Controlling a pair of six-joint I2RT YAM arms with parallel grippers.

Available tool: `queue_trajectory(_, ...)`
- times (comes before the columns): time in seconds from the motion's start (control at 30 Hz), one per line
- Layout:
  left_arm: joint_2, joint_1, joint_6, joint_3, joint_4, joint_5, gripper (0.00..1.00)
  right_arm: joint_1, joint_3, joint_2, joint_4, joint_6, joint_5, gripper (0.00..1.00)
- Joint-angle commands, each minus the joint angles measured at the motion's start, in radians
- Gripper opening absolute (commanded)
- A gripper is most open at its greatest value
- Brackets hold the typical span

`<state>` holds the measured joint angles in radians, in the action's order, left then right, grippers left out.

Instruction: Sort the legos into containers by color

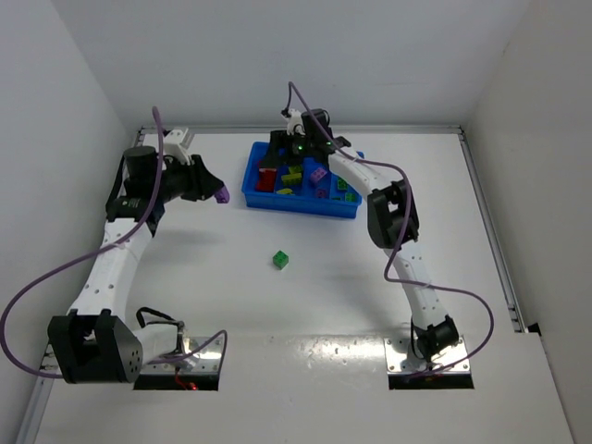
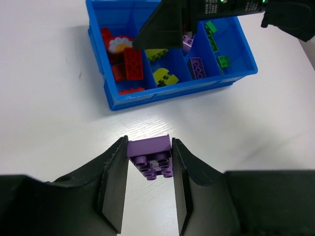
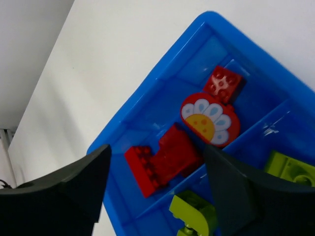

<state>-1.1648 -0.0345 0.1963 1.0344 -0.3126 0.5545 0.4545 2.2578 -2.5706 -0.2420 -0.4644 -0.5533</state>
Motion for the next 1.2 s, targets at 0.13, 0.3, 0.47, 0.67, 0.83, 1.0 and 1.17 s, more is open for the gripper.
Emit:
queue_trajectory(0.13, -0.053, 0.033, 0.103, -0.014, 0.162, 0.097, 0.0, 0.01, 0.022, 0.145, -0.072, 0.056, 0.018, 0.84)
queue_trajectory(0.3, -0.168, 0.191, 0.138, 0.006, 0.274, 0.015, 0.0, -0.069, -0.183, 0.418, -0.222, 0.286, 0.133, 0.85)
queue_trajectory(0.47, -0.309, 0.309, 0.172, 0.098, 0.331, -0.088, 0.0, -0.129, -0.49, 0.708, -0.404, 0.412, 0.333, 0.95)
queue_trajectory(0.67, -0.516, 0.413, 0.209, 0.28, 0.347, -0.116, 0.0, -0.223, -0.938, 1.102, -0.399, 0.491, 0.443, 1.0)
queue_trajectory(0.83, -0.731, 0.446, 0.25, 0.472, 0.329, -0.131, 0.0, -0.342, -1.084, 1.253, -0.447, 0.503, 0.31, 0.85)
queue_trajectory(1.0, -0.857, 0.478, 0.261, 0.576, 0.339, -0.142, 0.0, -0.477, -1.084, 1.238, -0.516, 0.432, 0.049, 0.69)
queue_trajectory(1.17, -0.938, 0.487, 0.261, 0.656, 0.339, -0.176, 0.07, -0.605, -1.093, 1.189, -0.54, 0.327, -0.177, 0.65)
